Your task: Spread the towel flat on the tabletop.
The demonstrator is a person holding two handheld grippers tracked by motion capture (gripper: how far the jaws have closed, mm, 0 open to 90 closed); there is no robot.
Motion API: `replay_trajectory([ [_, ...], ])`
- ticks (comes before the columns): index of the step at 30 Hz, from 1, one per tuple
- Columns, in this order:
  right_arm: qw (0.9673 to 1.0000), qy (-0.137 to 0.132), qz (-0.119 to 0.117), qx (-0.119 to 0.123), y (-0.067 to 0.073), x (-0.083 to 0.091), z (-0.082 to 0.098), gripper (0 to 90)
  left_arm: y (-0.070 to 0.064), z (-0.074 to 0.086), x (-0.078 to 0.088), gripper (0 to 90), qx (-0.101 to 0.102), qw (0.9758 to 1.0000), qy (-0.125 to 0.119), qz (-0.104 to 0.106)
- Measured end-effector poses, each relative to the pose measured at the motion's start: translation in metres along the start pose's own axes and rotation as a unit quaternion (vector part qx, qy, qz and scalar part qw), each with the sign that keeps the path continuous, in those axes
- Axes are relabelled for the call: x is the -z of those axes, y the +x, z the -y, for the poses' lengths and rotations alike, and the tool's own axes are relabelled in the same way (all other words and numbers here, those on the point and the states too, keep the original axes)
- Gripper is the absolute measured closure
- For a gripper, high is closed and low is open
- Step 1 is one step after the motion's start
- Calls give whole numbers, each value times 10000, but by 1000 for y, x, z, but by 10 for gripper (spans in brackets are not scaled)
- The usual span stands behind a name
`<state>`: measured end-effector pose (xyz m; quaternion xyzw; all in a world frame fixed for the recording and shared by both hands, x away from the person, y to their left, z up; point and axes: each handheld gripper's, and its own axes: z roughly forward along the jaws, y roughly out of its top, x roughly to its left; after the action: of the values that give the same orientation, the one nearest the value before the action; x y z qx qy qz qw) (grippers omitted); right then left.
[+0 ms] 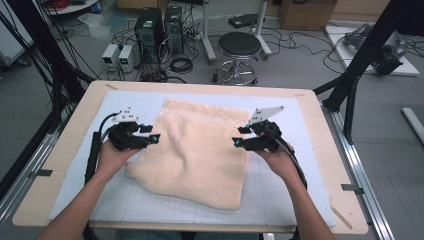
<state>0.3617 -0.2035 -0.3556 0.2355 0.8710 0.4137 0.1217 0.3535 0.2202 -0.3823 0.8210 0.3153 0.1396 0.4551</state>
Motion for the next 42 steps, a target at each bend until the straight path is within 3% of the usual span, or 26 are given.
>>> replay_trajectory([
  [4,9992,49,-382,78,29,4,16,474,-24,19,18,457,-270,9992,-63,273],
  [7,9971,-86,-737,191,51,9,25,444,-39,33,32,432,-354,9979,-146,516],
  [9,9950,-4,-959,282,66,8,33,424,-48,42,38,420,-449,9969,-119,628],
  [13,9915,359,-1108,571,84,-8,50,449,-55,60,34,415,-601,9951,300,726],
  [15,9912,505,-1062,615,87,-17,57,544,-53,67,26,549,-545,9920,584,974],
  [16,9916,520,-1018,599,86,-21,59,632,-53,69,21,618,-589,9908,735,972],
  [17,9918,545,-1034,523,84,-23,60,715,-53,71,16,708,-635,9892,863,999],
  [20,9915,559,-1030,559,79,-19,48,792,-51,66,14,863,-547,9910,787,933],
  [23,9932,386,-930,591,71,-9,32,790,-41,47,18,869,-421,9950,434,795],
  [25,9945,321,-803,587,62,-3,21,787,-29,28,21,871,-155,9980,-7,611],
  [27,9961,279,-714,447,48,-1,9,779,-18,11,20,873,-28,9991,-237,346],
  [30,9985,338,-369,232,24,-4,-3,775,-2,-10,9,872,110,9991,-412,-35],
  [33,9989,468,-34,-31,-5,-19,-8,768,13,-26,-17,863,409,9974,-447,-381],
  [34,9985,522,123,-148,-15,-26,-8,742,16,-29,-25,823,503,9960,-475,-556],
  [35,9973,597,332,-283,-26,-32,-6,693,19,-31,-31,721,604,9949,-467,-655],
  [38,9951,501,559,-647,-46,-39,3,616,20,-32,-33,618,546,9959,-460,-558],
  [40,9957,380,472,-706,-49,-33,5,592,17,-29,-27,586,333,9981,-329,-397],
  [42,9969,206,472,-596,-44,-21,5,589,11,-22,-18,574,204,9988,-344,-282],
])
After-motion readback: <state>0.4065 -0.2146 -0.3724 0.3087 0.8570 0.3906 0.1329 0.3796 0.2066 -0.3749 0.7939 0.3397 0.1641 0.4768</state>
